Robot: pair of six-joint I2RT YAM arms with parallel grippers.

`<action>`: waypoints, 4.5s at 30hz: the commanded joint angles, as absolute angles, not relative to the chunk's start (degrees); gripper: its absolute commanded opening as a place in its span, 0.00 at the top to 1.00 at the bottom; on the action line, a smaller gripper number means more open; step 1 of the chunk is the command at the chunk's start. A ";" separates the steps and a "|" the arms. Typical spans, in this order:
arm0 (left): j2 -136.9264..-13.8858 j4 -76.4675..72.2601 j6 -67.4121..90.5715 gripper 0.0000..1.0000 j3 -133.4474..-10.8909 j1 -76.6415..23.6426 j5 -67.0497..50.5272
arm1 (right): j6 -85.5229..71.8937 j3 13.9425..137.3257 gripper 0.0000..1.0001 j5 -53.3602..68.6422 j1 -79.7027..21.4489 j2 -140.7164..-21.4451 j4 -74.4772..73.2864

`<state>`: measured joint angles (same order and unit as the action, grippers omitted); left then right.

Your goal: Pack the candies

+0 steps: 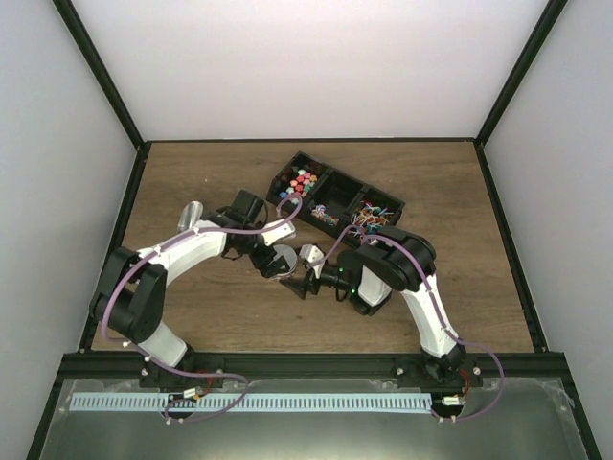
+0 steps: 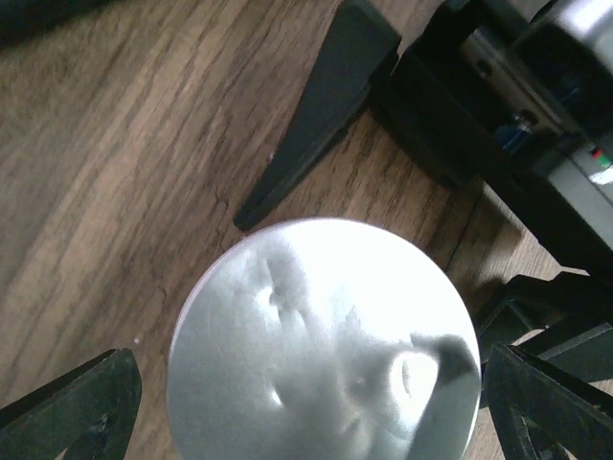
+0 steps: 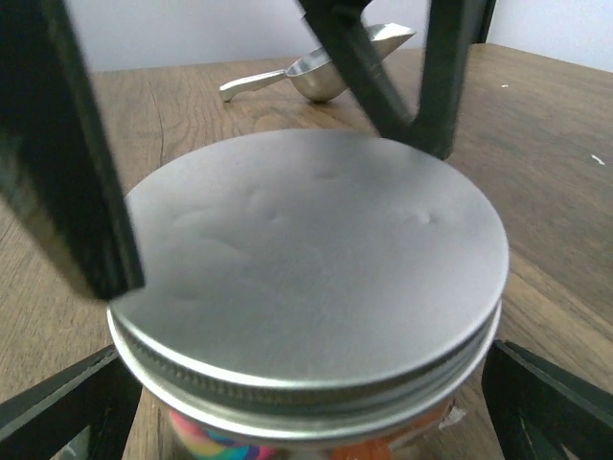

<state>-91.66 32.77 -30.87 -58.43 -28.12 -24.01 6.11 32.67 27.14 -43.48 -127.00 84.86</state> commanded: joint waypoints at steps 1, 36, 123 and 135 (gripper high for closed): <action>-89.08 28.31 -23.88 0.00 -55.21 -29.26 -21.08 | 5.29 34.72 0.00 26.52 -44.02 -127.61 85.88; -98.05 41.03 -47.94 0.21 -63.48 -29.51 -21.77 | 7.47 35.04 0.37 29.88 -44.03 -128.96 86.13; -97.44 53.04 -89.54 0.12 -62.28 -27.78 -22.85 | 6.64 33.88 0.56 32.21 -44.03 -127.65 84.69; -101.92 50.82 -78.10 0.00 -70.18 -25.25 -26.37 | 5.62 33.52 0.57 31.61 -44.03 -127.19 84.17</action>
<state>-101.78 49.28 -82.59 -67.48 -26.68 -23.14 6.87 34.61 30.74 -44.31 -128.18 85.62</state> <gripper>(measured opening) 0.997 0.836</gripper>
